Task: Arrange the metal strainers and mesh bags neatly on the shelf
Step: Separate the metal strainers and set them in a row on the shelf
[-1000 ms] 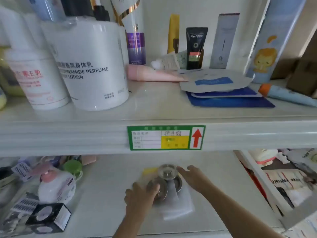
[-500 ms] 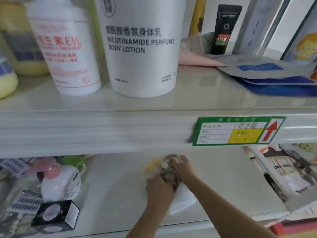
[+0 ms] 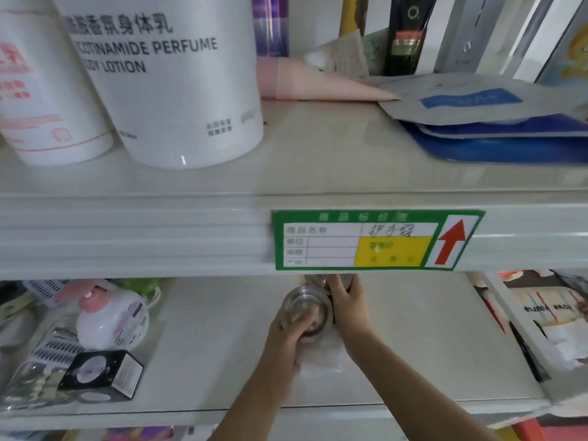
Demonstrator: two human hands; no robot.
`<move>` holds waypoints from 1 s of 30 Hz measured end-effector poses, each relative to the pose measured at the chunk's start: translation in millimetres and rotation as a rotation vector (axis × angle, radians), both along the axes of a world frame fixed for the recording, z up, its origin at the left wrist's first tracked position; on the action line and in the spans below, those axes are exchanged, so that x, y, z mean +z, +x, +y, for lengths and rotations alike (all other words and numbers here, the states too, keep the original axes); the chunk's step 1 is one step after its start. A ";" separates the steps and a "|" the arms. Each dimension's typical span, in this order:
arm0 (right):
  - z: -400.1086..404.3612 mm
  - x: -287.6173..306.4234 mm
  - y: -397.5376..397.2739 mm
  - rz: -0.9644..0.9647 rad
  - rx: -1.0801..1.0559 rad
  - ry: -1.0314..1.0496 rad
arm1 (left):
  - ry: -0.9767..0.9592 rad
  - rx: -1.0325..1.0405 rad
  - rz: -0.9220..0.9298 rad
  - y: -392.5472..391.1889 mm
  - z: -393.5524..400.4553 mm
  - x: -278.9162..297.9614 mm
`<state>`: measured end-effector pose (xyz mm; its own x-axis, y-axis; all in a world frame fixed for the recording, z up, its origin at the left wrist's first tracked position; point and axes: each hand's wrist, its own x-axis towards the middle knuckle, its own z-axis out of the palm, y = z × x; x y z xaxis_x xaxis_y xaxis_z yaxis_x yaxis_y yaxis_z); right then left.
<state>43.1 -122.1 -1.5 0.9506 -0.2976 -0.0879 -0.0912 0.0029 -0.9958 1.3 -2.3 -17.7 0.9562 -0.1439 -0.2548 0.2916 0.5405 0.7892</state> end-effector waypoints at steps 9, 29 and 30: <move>-9.7 -8.4 -5.6 0.085 0.071 -0.061 | -0.118 0.113 0.170 -17.3 -21.4 4.3; -111.9 -0.4 17.4 0.177 -0.094 0.011 | -0.090 0.173 0.182 -70.3 27.7 17.5; -110.4 -2.8 21.7 0.182 -0.084 -0.036 | -0.094 0.162 0.185 -76.1 29.7 16.9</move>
<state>64.8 -232.5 -4.3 0.8920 -0.3808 -0.2437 -0.2705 -0.0176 -0.9626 -74.8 27.4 -0.8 0.9072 -0.0241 -0.4200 0.3300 0.6602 0.6748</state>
